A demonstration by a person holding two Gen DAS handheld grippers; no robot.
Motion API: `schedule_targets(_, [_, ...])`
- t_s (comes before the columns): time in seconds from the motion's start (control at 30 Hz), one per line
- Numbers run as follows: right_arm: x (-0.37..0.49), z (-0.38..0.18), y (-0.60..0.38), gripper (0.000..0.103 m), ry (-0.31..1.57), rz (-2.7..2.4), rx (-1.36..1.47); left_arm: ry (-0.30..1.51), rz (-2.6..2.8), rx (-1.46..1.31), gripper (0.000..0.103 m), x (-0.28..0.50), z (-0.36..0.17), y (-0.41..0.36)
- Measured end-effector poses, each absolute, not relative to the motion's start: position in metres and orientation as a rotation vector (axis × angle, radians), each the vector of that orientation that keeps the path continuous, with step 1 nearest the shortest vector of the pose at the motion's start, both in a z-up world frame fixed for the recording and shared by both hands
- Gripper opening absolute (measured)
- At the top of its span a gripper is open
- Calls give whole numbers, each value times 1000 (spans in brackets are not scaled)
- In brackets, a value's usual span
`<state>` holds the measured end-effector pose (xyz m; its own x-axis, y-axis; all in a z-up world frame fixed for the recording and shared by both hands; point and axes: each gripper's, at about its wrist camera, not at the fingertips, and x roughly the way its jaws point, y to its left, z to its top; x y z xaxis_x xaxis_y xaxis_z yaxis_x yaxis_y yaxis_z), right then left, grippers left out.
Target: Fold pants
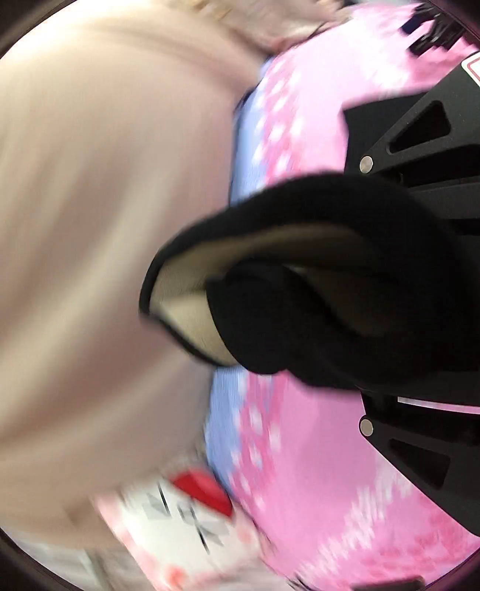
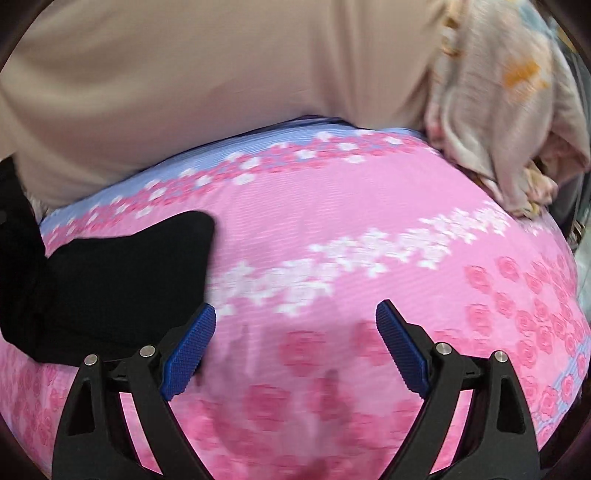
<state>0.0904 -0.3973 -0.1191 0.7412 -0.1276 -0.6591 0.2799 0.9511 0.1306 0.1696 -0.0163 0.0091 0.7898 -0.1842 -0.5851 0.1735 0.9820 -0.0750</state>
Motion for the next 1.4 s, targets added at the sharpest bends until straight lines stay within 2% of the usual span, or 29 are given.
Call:
schedule_targets(0.07, [83,-121,-415,86,695,-244,247,660,-279,18,17,163,1,-63])
schedule_targets(0.2, [70,-125,-443,87,684,-268,283,771,-374,117,17,148,-50,-149])
schedule_targets(0.3, [64,-131,-459,87,692,-277,305,865,-357,182,19,142,-94,-181])
schedule_targets(0.33, [63,-132,-464,87,697,-276,308,846,-329,212,21,136,-102,-185])
schedule_targets(0.43, [63,-137,-471,87,709,-274,311,776,-288,281,33,120,-101,-191])
schedule_targets(0.47, [65,-138,-473,87,711,-267,311,794,-314,257,46,119,-99,-189])
schedule_targets(0.5, [68,-138,-473,87,713,-258,312,807,-329,237,49,119,-97,-189])
schedule_targets(0.67, [80,-127,-460,87,705,-183,307,792,-345,158,49,104,-69,-176])
schedule_targets(0.93, [114,-101,-420,87,710,24,320,826,-471,-24,50,100,-25,-110])
schedule_targets(0.97, [121,-99,-413,92,712,65,334,799,-456,-17,55,104,-26,-110])
schedule_targets(1.0, [128,-99,-408,93,716,98,357,782,-435,7,58,109,-28,-115])
schedule_targets(1.17, [134,-95,-398,93,723,79,389,801,-367,3,59,141,-55,-142])
schedule_targets(1.27, [123,-96,-406,93,733,5,351,882,-358,-33,60,144,-73,-166])
schedule_targets(1.33, [118,-100,-415,93,755,-25,349,884,-343,76,60,130,-81,-186])
schedule_targets(1.4, [116,-103,-427,93,780,-45,361,811,-324,198,60,112,-85,-198])
